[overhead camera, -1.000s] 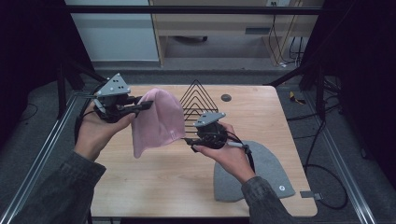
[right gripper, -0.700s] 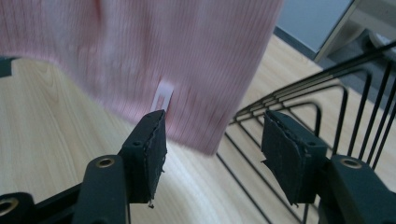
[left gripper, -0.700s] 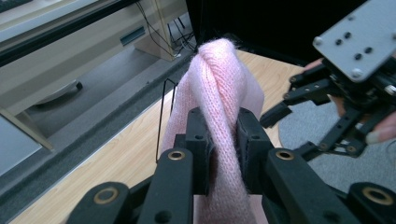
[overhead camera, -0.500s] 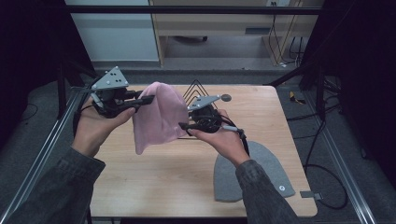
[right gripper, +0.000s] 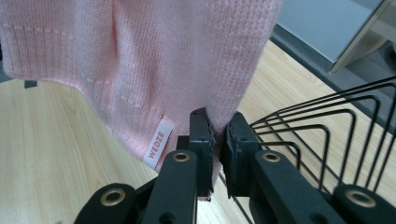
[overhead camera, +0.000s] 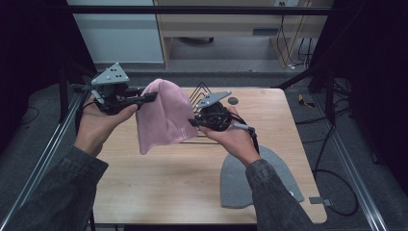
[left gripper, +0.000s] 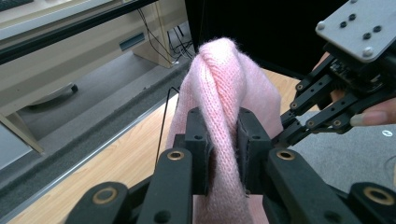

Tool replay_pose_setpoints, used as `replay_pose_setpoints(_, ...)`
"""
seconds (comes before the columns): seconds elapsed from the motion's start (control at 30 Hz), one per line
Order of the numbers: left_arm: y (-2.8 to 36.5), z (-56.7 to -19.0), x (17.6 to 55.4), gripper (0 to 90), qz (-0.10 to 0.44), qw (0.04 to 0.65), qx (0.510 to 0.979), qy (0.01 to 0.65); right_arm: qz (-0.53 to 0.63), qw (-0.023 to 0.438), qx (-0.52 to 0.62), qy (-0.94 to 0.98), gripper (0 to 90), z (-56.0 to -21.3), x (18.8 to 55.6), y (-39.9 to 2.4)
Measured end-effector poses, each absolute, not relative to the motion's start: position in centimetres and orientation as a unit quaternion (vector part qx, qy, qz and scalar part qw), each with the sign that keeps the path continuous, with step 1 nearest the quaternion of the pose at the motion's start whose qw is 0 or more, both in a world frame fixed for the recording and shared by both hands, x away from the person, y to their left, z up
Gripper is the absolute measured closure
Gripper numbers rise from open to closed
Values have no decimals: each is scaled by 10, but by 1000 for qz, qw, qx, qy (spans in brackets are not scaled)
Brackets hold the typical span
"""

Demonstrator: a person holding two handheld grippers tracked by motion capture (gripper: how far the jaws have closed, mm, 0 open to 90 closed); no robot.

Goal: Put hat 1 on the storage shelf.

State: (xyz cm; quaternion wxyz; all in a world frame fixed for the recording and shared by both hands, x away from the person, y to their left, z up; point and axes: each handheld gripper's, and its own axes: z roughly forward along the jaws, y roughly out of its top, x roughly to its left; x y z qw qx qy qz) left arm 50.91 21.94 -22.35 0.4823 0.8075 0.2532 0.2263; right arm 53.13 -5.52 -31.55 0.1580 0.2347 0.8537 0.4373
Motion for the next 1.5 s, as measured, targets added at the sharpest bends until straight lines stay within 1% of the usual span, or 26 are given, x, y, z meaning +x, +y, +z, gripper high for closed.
replay_pose_setpoints(0.23,220,-215,515,766,225,489,803,255,441,161,236,851,838,-305,534,-59)
replay_pose_setpoints(0.43,219,-203,535,765,227,499,793,267,446,168,244,845,840,-289,546,-61)
replay_pose_setpoints(0.5,217,-198,549,765,227,507,786,272,450,175,250,839,841,-281,556,-65)
replay_pose_setpoints(0.67,208,-194,568,764,231,506,787,269,448,185,262,834,841,-274,571,-72)
replay_pose_setpoints(0.73,199,-191,584,763,232,508,786,266,445,197,275,829,842,-271,584,-78)
replay_pose_setpoints(1.07,175,-199,621,763,228,498,795,263,429,212,304,824,841,-279,607,-94)
replay_pose_setpoints(1.37,161,-209,632,763,224,506,792,258,426,227,322,814,841,-288,611,-104)
replay_pose_setpoints(1.5,153,-213,633,763,225,505,793,256,426,225,325,814,841,-293,610,-108)
